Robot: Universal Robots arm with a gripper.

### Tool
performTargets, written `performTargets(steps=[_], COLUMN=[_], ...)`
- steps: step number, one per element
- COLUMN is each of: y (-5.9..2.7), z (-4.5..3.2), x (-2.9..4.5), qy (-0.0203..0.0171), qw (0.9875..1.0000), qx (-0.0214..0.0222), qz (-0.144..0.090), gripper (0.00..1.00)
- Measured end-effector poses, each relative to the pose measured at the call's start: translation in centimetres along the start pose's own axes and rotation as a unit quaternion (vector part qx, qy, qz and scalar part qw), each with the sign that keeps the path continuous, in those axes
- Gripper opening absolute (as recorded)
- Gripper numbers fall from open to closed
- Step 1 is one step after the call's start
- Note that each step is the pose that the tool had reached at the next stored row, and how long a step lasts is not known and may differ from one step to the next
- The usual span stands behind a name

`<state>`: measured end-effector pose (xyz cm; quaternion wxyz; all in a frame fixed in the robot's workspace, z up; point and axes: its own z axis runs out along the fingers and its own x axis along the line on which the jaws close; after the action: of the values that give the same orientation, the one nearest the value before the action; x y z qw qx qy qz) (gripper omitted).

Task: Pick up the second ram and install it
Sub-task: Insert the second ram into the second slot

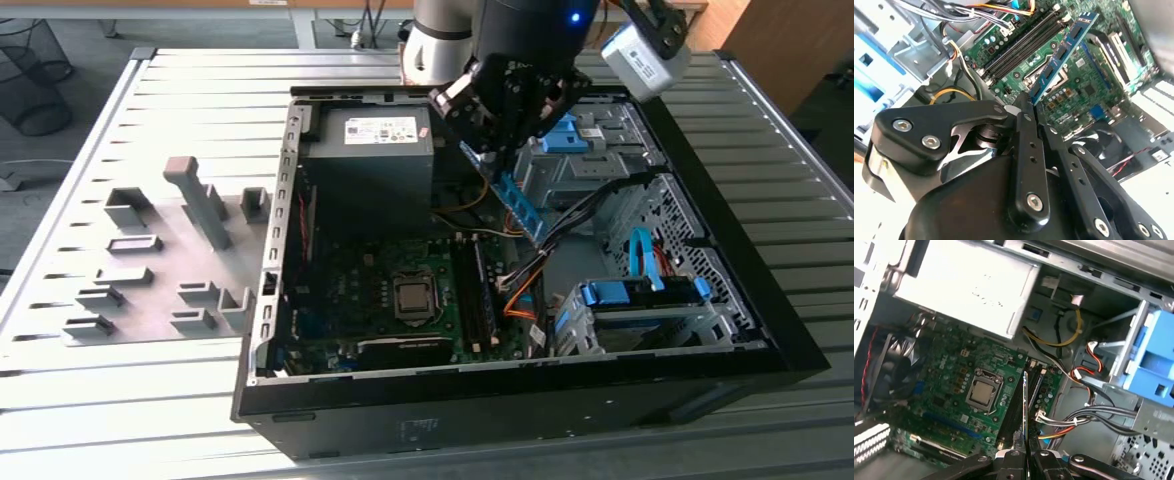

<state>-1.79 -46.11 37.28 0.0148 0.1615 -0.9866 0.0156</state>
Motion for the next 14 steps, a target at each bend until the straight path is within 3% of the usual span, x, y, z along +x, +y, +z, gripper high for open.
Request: performTargets(steps=[3, 7, 10, 14], y=[0.0, 0.0, 0.0, 0.01], z=[0.07, 0.18, 0.25, 0.4], x=[0.0, -0.01, -0.01, -0.01], qy=[0.0007, 0.0016, 0.0023, 0.0032], qw=[0.9997, 0.9981, 0.9961, 0.9924], qx=[-0.0005, -0.0014, -0.0021, -0.0023], qz=[0.026, 0.062, 0.089, 0.123], gripper=[0.14, 0.14, 0.14, 0.14])
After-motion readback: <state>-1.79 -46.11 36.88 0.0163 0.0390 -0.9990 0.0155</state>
